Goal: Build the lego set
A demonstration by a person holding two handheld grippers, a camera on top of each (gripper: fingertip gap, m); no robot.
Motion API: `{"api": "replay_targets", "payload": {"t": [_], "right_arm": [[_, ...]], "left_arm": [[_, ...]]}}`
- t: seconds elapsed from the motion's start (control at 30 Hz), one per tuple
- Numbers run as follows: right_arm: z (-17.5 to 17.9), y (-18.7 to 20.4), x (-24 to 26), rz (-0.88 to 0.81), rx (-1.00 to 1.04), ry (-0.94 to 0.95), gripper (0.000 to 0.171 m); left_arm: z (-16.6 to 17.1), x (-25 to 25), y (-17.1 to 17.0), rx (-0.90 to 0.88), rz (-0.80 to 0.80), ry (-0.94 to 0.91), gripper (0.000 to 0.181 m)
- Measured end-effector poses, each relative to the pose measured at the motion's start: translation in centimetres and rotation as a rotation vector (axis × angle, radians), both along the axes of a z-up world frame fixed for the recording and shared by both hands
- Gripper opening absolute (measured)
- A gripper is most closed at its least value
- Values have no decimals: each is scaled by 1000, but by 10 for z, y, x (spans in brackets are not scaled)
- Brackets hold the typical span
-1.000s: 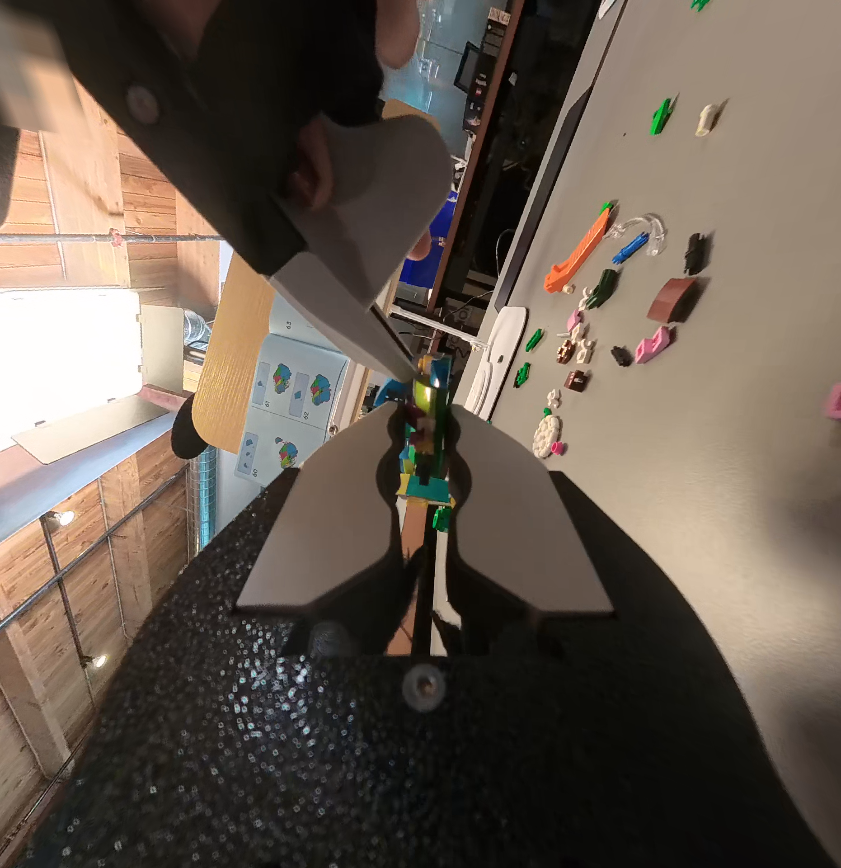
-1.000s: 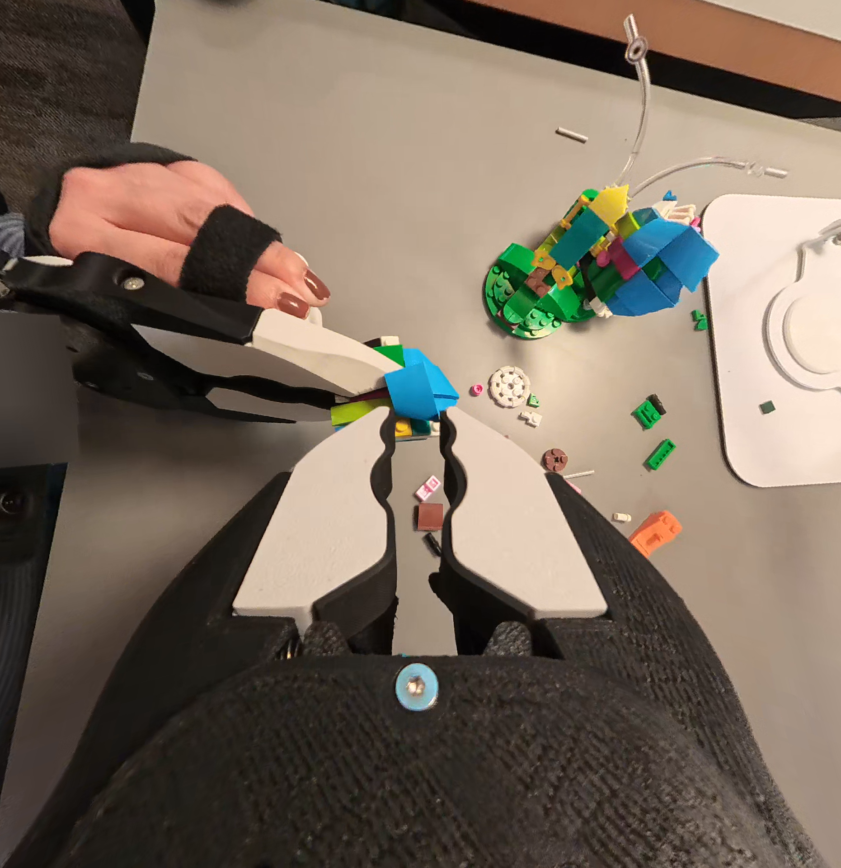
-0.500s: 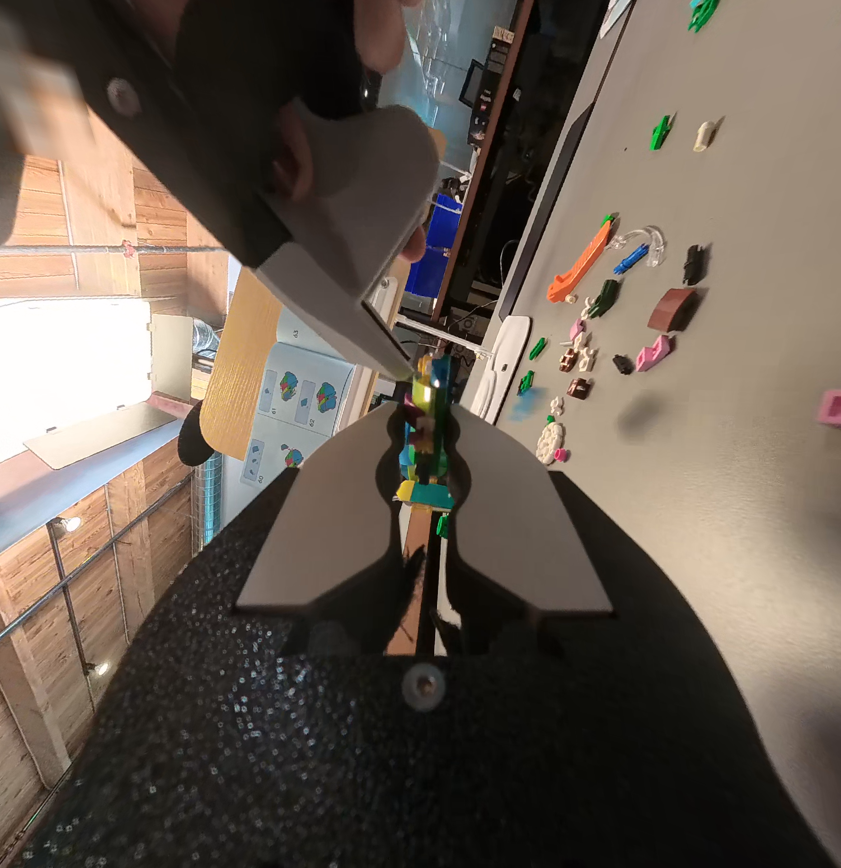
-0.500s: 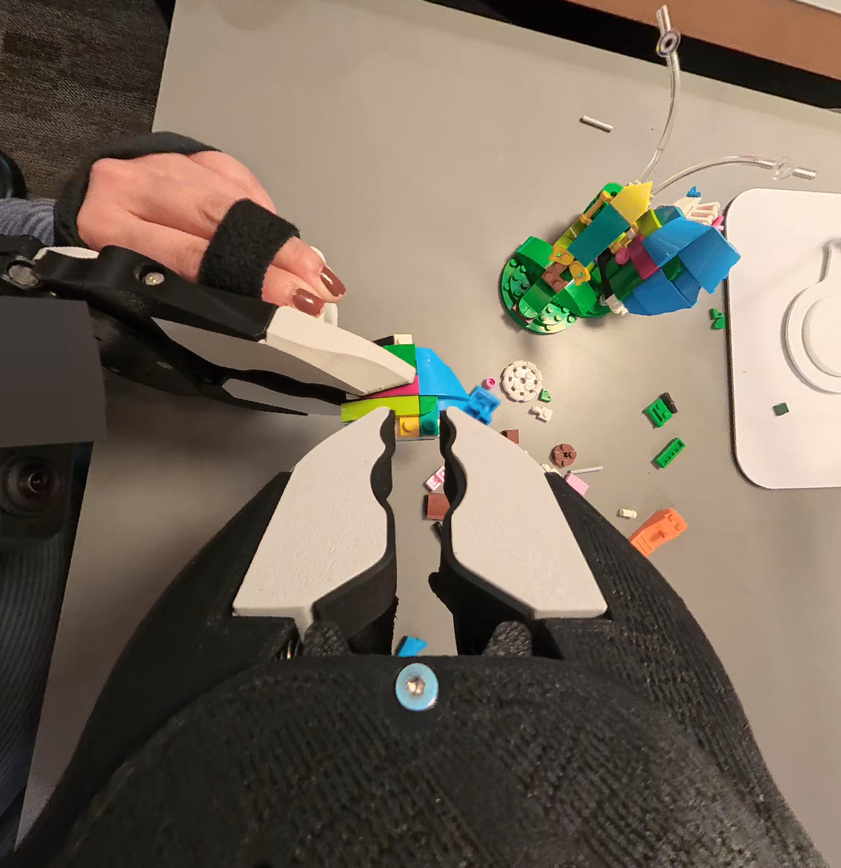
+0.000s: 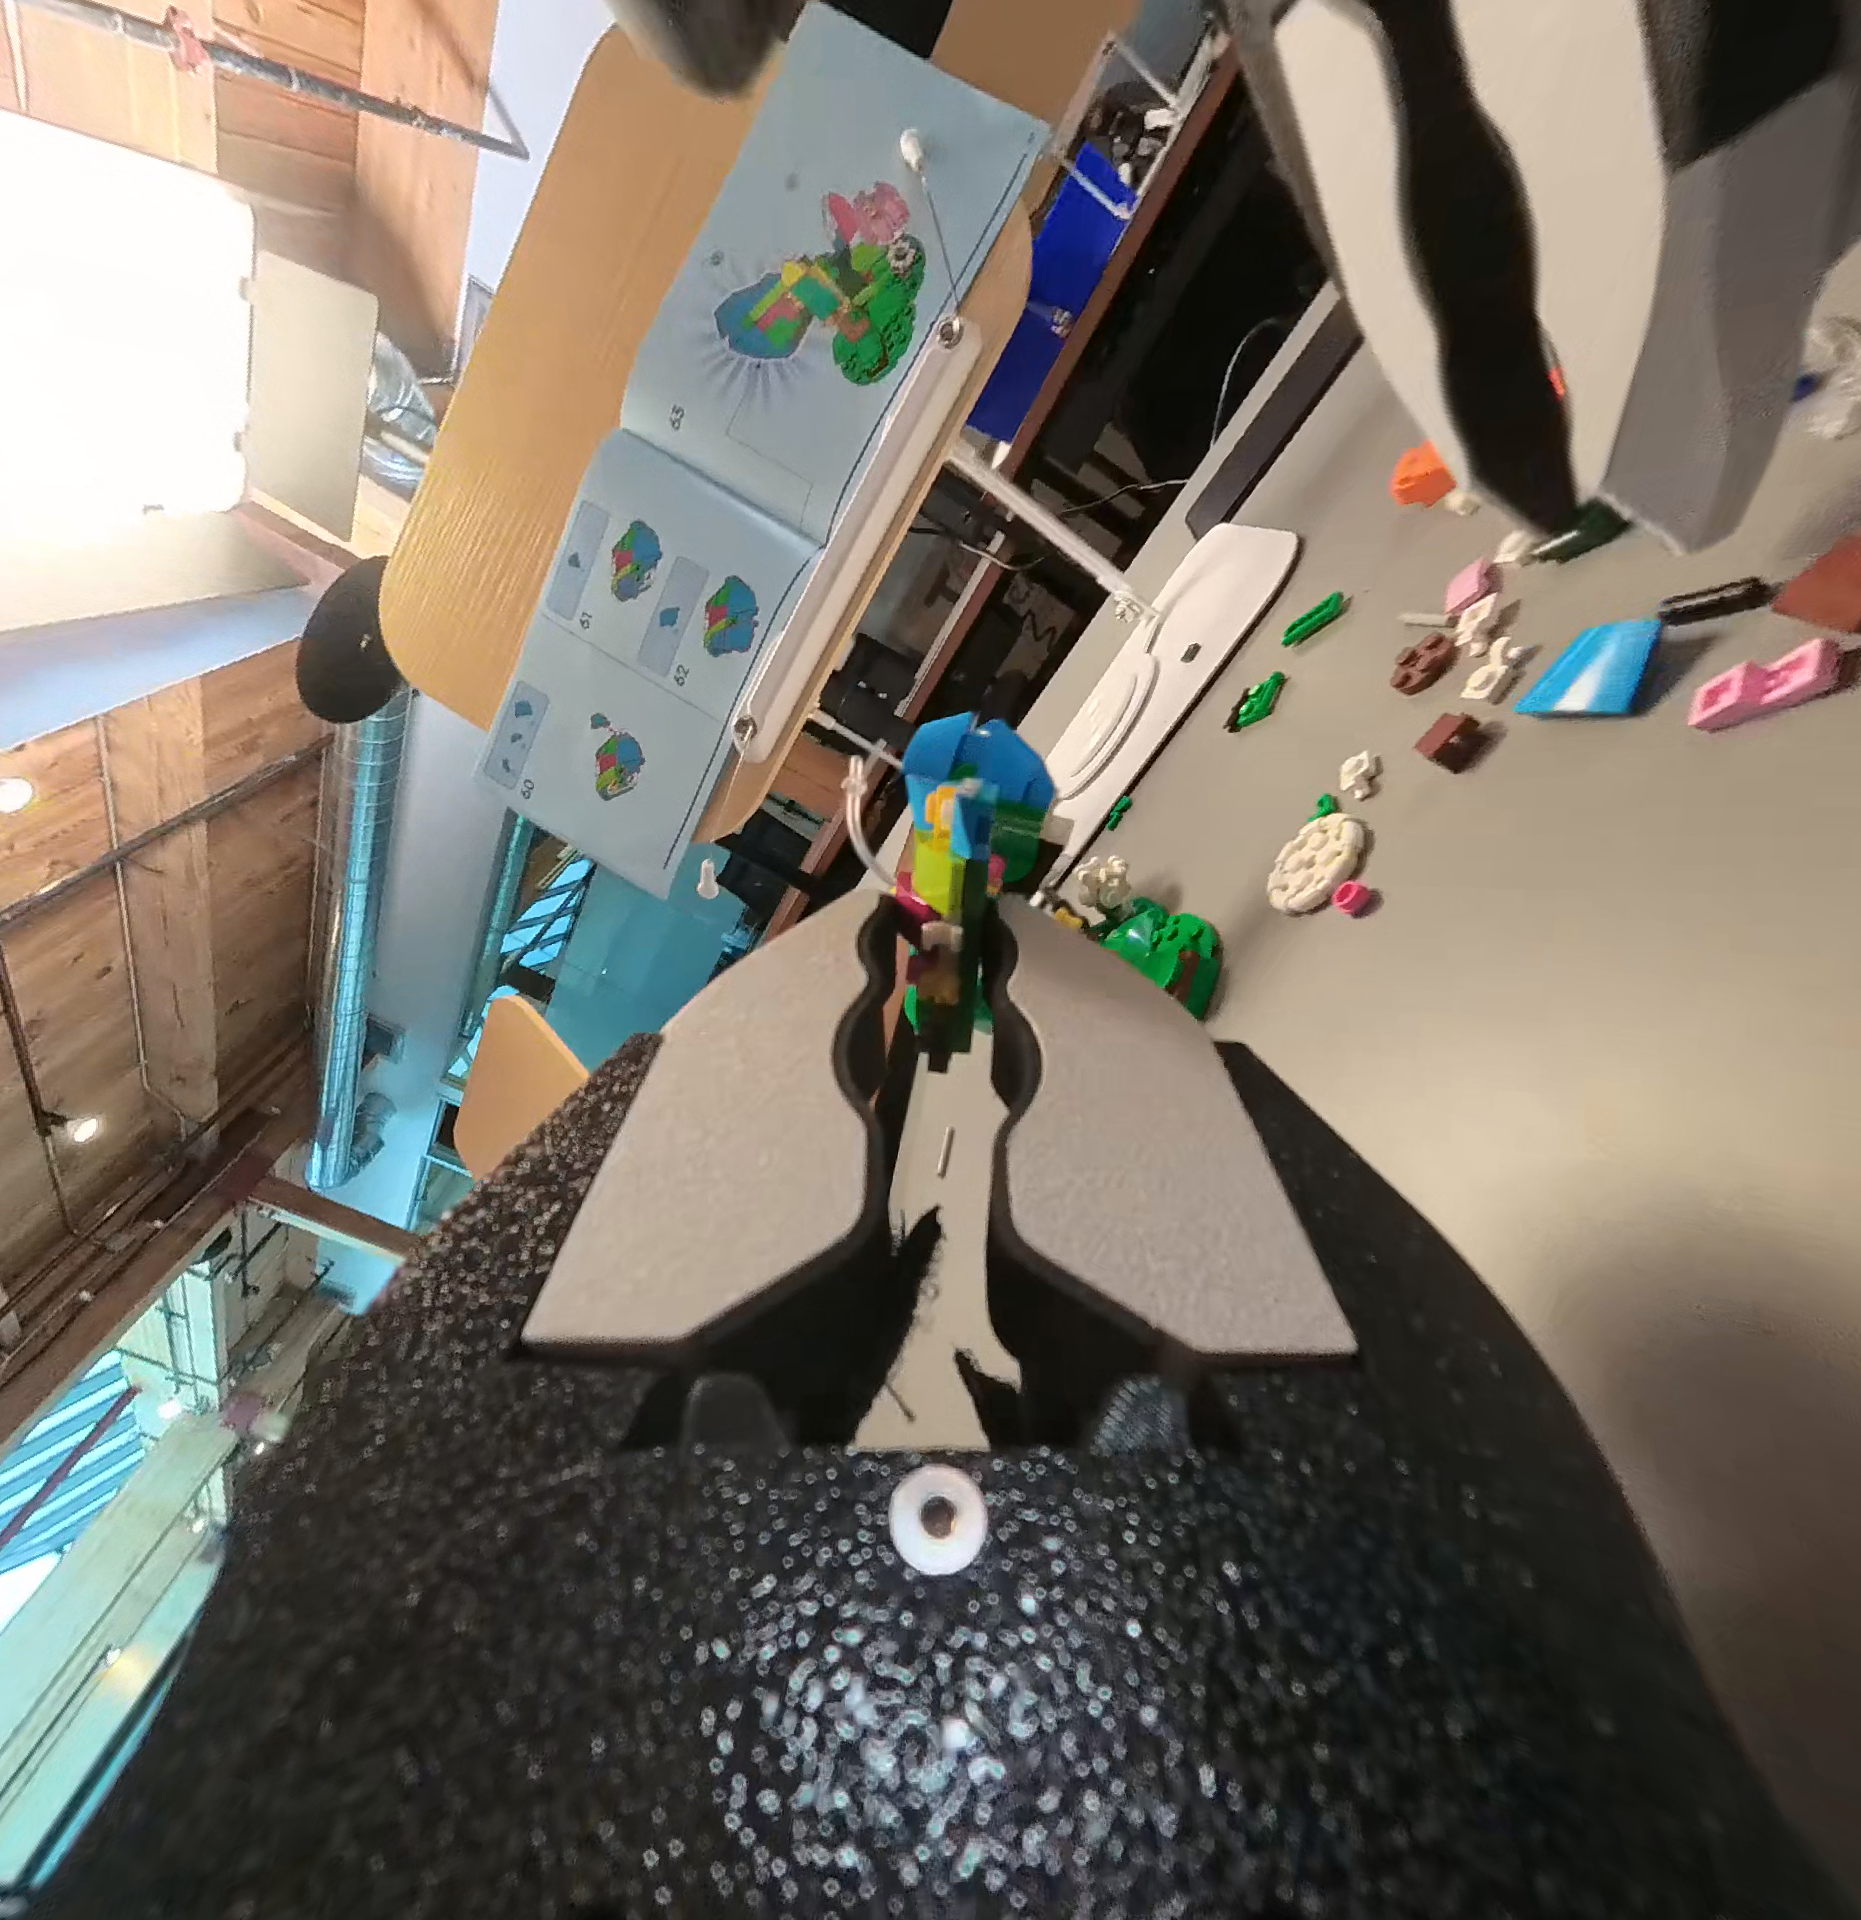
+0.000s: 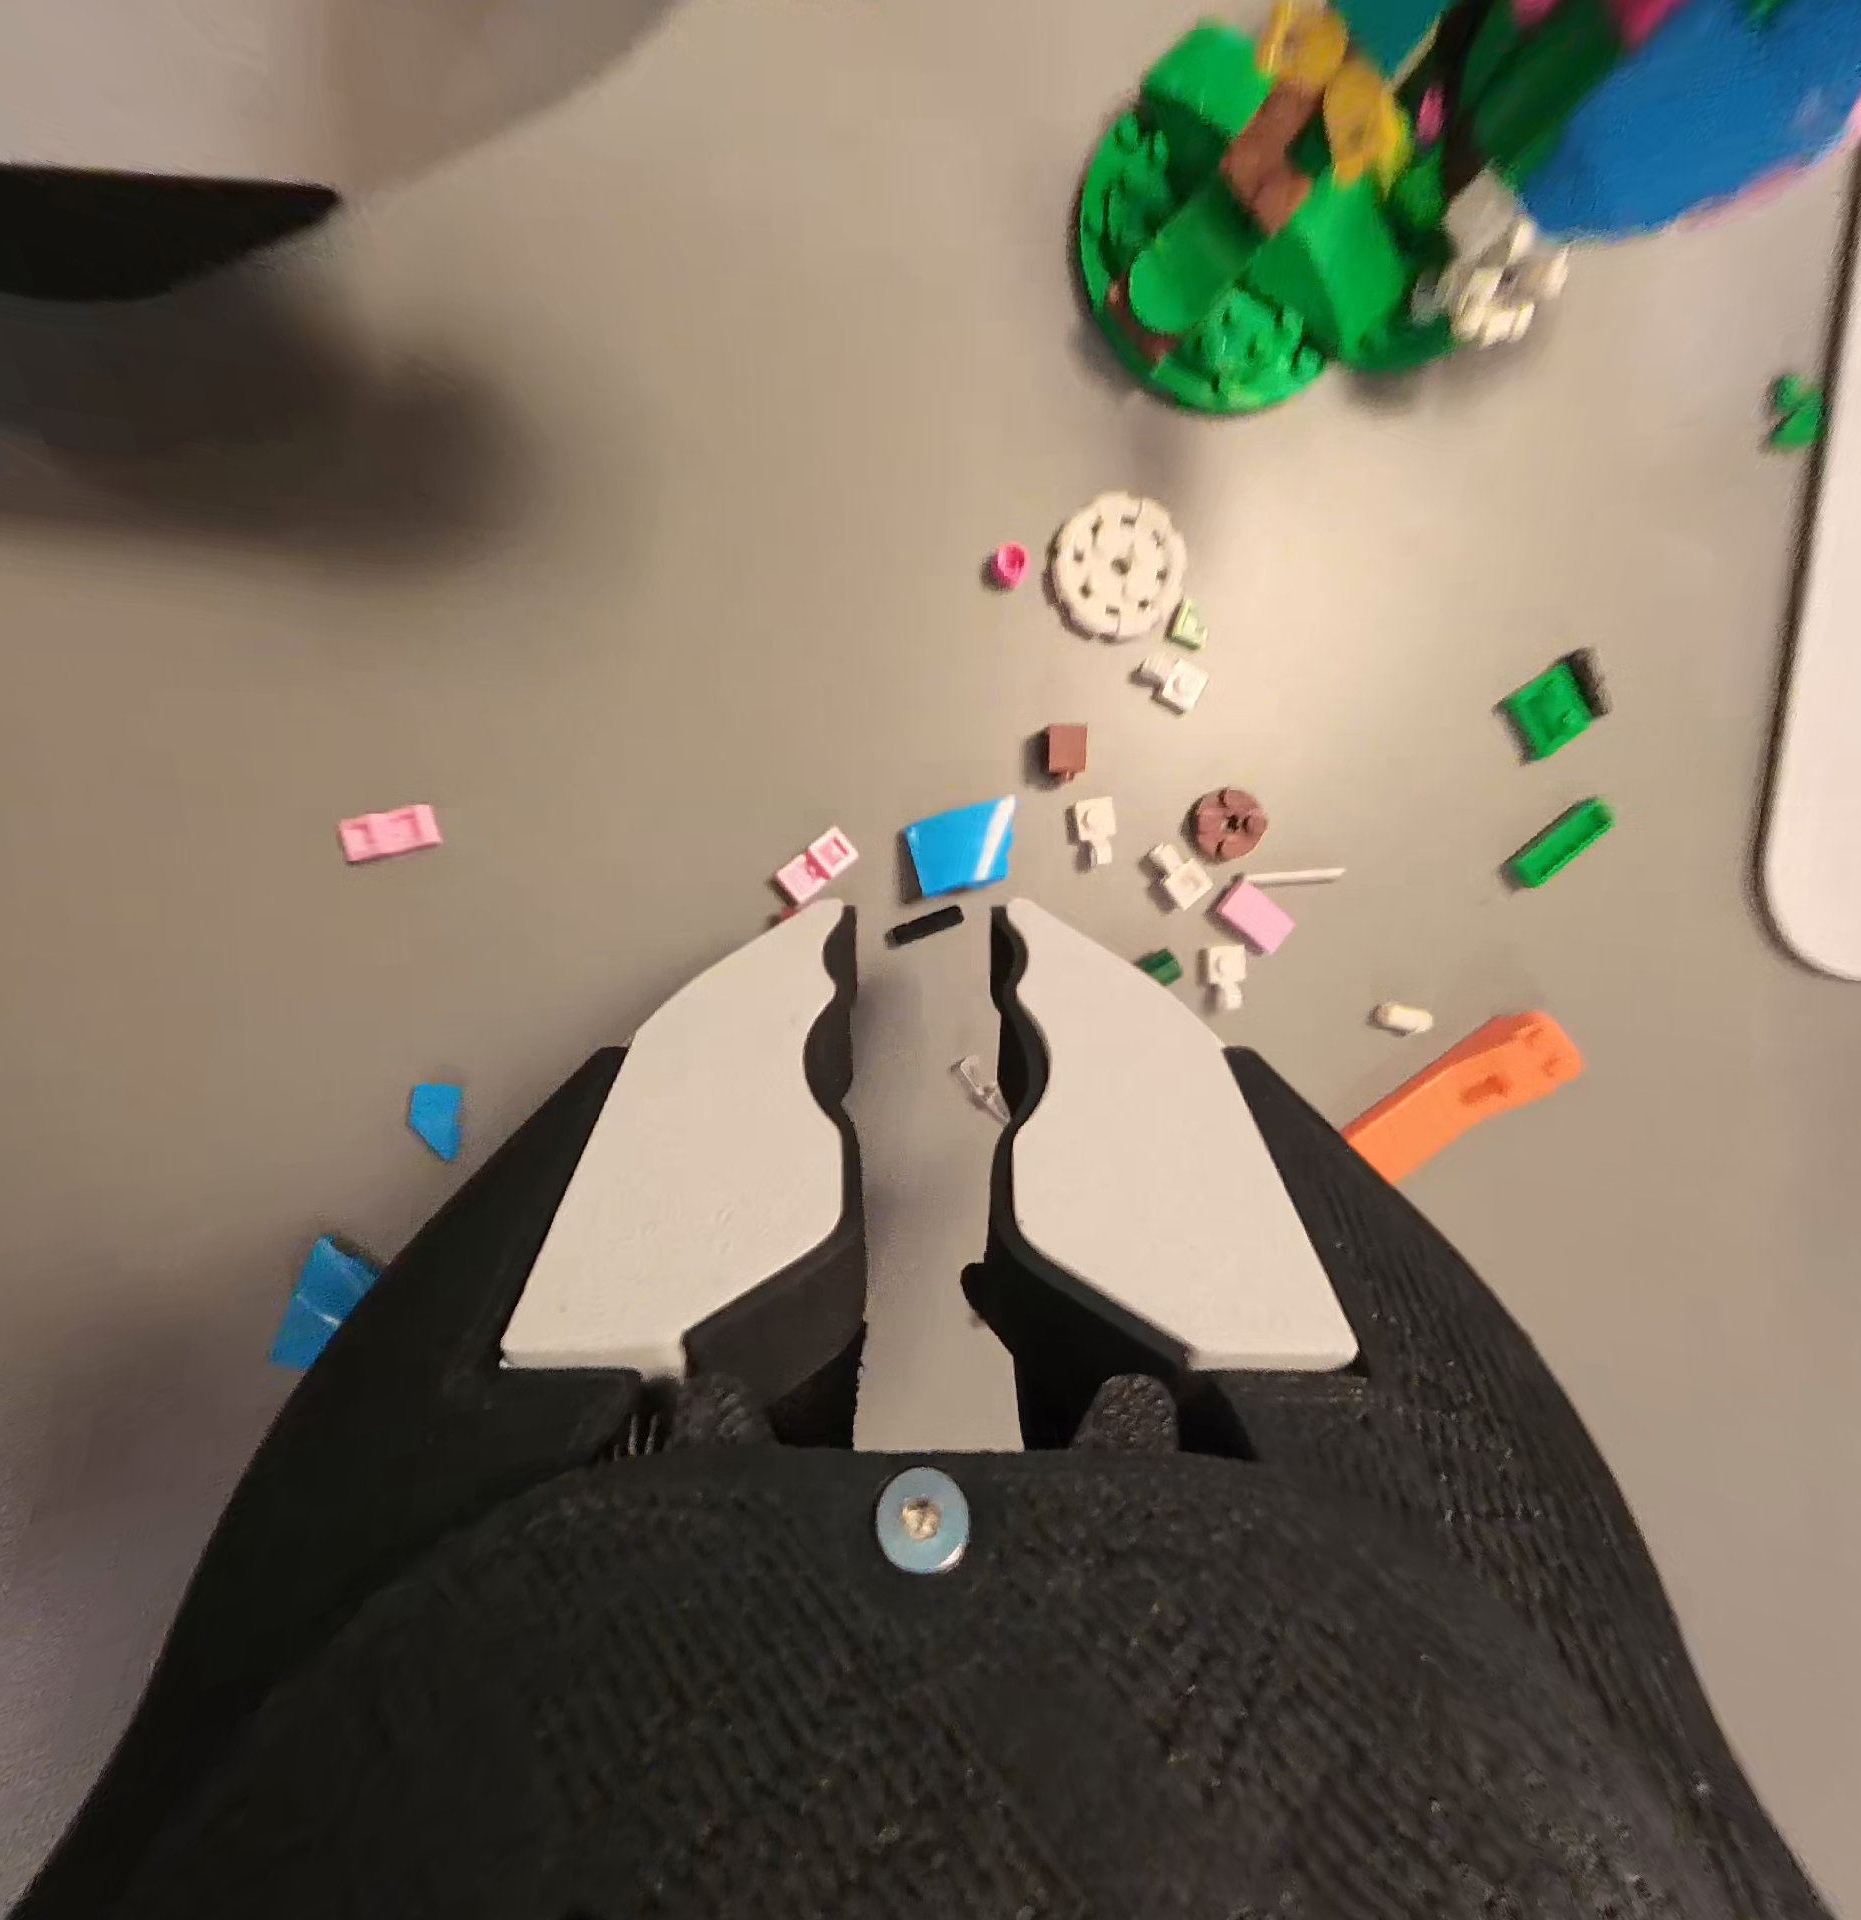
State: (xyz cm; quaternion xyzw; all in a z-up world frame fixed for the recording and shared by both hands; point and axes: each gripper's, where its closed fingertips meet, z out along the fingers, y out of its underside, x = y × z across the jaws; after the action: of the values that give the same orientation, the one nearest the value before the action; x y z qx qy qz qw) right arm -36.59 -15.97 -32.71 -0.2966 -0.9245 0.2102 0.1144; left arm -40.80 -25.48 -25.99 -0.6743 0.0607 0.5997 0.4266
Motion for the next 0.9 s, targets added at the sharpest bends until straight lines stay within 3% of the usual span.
{"api": "replay_targets", "payload": {"t": [0.27,0.73,0.9], "right_arm": [[-12,1,-9,-235,-101,-60,21],[-22,-6,-15,-307,-53,-64,19],[-13,-30,-3,-241,-193,-122,18]], "left_arm": [[-7,7,9,-61,-44,11,15],[-11,12,14,-91,-78,9,15],[-11,12,14,-88,-81,3,15]]}}
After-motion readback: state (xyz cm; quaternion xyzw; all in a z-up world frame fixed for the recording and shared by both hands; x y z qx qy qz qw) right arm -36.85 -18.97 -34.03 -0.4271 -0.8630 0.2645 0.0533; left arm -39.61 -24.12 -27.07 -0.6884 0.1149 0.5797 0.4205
